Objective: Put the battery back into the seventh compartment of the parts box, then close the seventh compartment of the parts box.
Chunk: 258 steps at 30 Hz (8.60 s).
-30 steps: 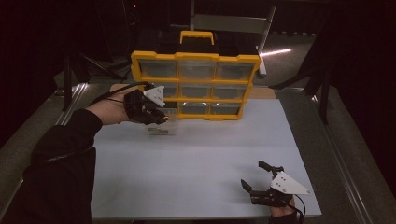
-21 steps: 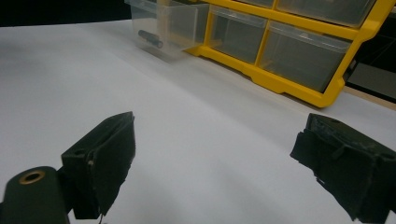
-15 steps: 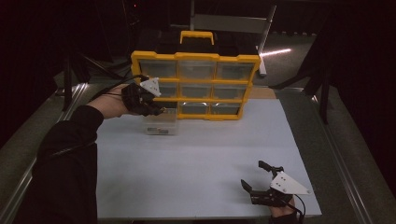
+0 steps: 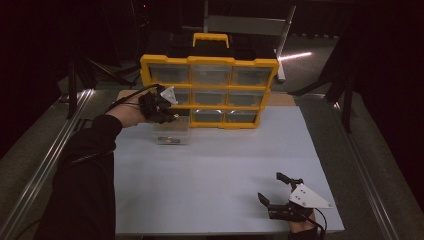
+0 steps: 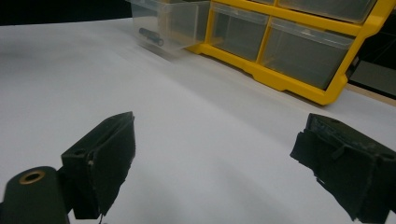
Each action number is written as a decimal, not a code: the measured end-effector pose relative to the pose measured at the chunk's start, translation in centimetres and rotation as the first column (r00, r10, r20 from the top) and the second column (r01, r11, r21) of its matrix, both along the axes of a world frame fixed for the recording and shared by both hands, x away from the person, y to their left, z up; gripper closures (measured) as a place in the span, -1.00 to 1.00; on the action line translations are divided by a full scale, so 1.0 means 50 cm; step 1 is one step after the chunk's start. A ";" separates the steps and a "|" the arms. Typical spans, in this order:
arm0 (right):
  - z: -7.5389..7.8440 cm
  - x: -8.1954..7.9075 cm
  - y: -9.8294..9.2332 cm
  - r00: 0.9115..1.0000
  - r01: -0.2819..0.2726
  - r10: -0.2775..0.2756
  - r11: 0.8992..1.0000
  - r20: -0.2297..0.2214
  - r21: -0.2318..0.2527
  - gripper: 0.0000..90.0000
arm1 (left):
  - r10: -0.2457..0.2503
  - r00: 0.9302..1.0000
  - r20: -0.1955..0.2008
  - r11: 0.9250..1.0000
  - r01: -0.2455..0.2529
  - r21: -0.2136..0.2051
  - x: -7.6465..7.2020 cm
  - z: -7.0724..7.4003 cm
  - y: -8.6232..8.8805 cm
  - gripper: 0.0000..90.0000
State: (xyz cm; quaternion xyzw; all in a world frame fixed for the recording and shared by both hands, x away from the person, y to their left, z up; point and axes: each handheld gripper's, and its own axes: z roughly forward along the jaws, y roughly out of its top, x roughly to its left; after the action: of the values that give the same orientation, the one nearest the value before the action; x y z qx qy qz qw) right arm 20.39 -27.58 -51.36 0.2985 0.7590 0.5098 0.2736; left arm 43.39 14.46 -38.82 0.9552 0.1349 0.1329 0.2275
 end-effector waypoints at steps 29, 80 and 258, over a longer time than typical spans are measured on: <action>-0.007 0.003 -0.002 1.000 -0.003 0.003 1.000 -0.019 0.009 -0.77 | 0.068 0.996 0.050 0.994 -0.072 0.084 0.049 -0.088 -0.029 0.67; 0.005 -0.003 0.001 1.000 -0.002 0.002 1.000 0.003 0.007 -0.77 | 0.165 0.977 -0.132 0.984 -0.172 -0.043 -0.042 -0.030 -0.017 -1.00; 0.008 -0.006 0.004 1.000 -0.003 0.003 1.000 0.008 -0.006 -0.77 | 0.343 0.939 0.019 0.803 -0.282 -0.525 -0.373 -0.206 0.045 -0.19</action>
State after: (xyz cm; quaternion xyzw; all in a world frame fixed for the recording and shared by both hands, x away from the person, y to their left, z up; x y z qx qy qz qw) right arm 20.11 -27.38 -50.96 0.2945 0.7599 0.5090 0.2770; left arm 24.75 16.72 -49.11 0.8148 0.3080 0.1815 0.4564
